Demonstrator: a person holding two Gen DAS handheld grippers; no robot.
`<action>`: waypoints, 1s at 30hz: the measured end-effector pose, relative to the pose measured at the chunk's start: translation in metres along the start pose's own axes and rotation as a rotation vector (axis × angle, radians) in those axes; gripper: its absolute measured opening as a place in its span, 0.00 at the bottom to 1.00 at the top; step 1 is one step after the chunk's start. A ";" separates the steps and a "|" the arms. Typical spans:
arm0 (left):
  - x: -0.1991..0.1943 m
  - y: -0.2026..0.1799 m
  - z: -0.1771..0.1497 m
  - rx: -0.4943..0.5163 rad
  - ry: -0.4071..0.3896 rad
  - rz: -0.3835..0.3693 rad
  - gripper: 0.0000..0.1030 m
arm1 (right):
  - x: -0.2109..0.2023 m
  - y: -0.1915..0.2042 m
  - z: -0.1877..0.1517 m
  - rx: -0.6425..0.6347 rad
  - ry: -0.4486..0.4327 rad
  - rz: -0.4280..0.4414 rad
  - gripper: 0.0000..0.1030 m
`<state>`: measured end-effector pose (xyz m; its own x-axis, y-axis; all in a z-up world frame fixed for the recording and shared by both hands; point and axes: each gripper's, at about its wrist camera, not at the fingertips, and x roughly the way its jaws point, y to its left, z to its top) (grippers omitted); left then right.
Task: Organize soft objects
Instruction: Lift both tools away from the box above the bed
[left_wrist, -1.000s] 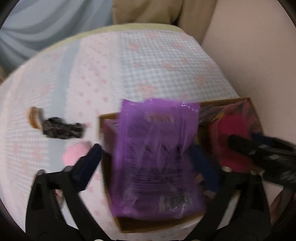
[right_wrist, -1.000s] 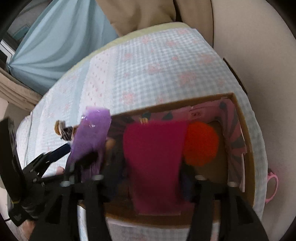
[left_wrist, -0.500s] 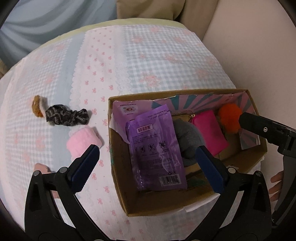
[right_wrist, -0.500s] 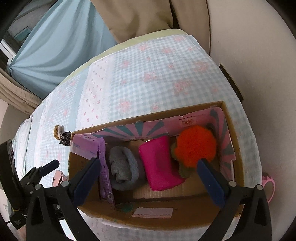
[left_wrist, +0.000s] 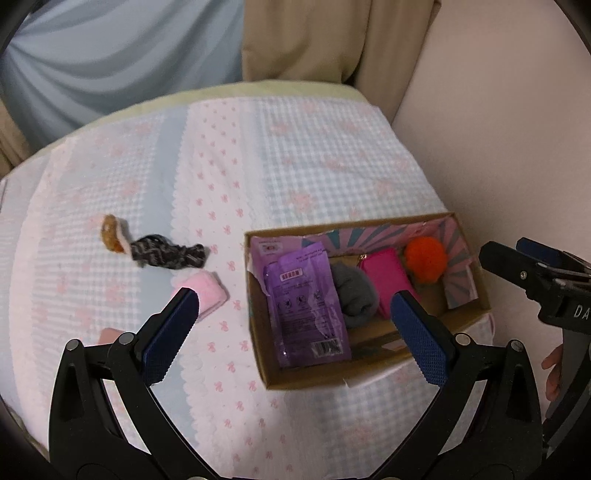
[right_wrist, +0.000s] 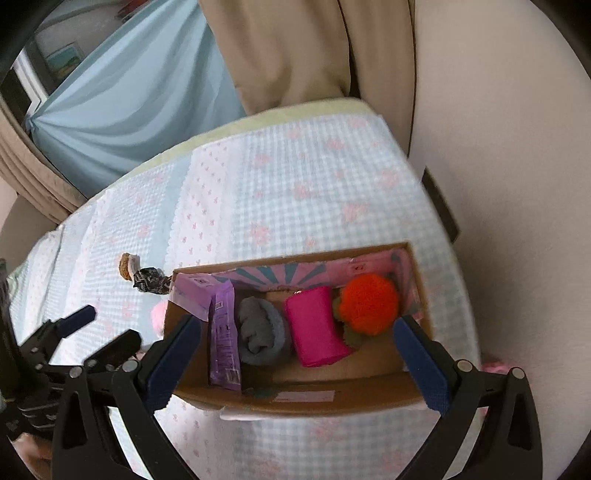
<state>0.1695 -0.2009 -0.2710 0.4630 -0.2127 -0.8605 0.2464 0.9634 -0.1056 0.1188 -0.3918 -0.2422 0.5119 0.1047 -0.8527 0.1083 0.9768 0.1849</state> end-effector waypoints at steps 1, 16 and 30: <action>-0.008 0.001 0.000 -0.001 -0.007 0.002 1.00 | -0.007 0.004 0.001 -0.014 -0.013 -0.004 1.00; -0.167 0.058 -0.021 -0.111 -0.173 0.083 1.00 | -0.127 0.093 0.000 -0.157 -0.194 0.007 1.00; -0.245 0.159 -0.079 -0.167 -0.213 0.087 1.00 | -0.178 0.186 -0.028 -0.190 -0.273 0.023 1.00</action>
<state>0.0279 0.0171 -0.1164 0.6493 -0.1407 -0.7474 0.0626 0.9893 -0.1319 0.0240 -0.2231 -0.0699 0.7244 0.0984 -0.6823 -0.0540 0.9948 0.0862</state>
